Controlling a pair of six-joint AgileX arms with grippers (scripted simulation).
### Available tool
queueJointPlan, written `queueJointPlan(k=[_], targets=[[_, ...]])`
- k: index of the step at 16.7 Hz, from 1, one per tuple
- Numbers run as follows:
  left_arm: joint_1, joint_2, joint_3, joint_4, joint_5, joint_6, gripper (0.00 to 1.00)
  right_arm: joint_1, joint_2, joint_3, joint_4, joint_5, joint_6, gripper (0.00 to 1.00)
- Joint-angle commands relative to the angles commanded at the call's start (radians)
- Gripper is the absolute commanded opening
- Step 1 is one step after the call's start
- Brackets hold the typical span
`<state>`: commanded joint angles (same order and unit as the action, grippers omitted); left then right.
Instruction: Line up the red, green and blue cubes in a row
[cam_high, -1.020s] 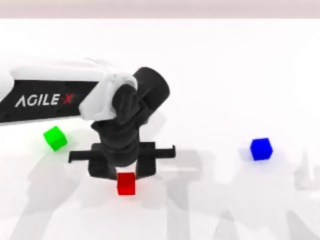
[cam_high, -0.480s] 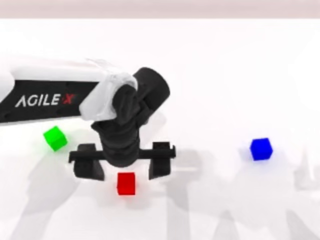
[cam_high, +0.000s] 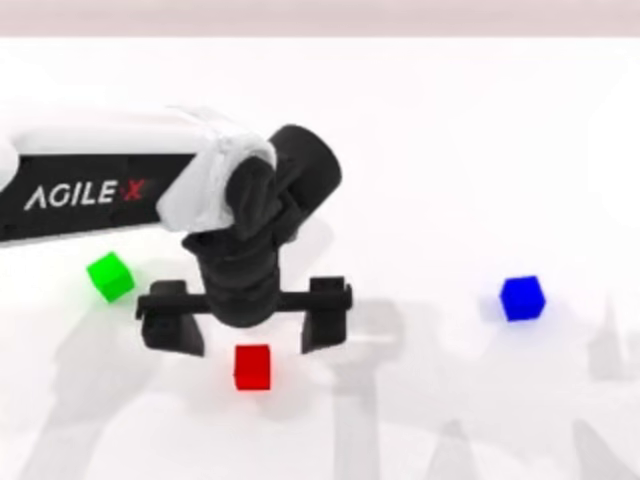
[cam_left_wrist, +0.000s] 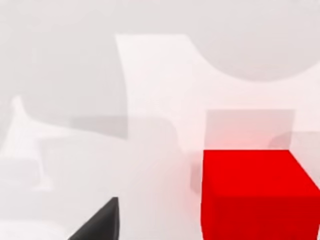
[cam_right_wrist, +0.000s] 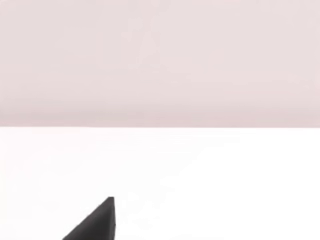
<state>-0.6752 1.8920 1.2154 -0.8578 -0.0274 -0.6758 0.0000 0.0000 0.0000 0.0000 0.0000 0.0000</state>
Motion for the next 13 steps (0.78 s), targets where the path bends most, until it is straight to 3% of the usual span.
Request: queueJointPlan(k=[6, 13], targets=[[0.012, -0.077, 0.123, -0.207, 0.0, -0.008, 1.0, 0.0, 0.0, 0.0, 0.0, 0.0, 0.0, 1.0], [0.013, -0.079, 0.135, -0.221, 0.001, 0.005, 1.0, 0.0, 0.0, 0.0, 0.0, 0.0, 0.0, 1.0]])
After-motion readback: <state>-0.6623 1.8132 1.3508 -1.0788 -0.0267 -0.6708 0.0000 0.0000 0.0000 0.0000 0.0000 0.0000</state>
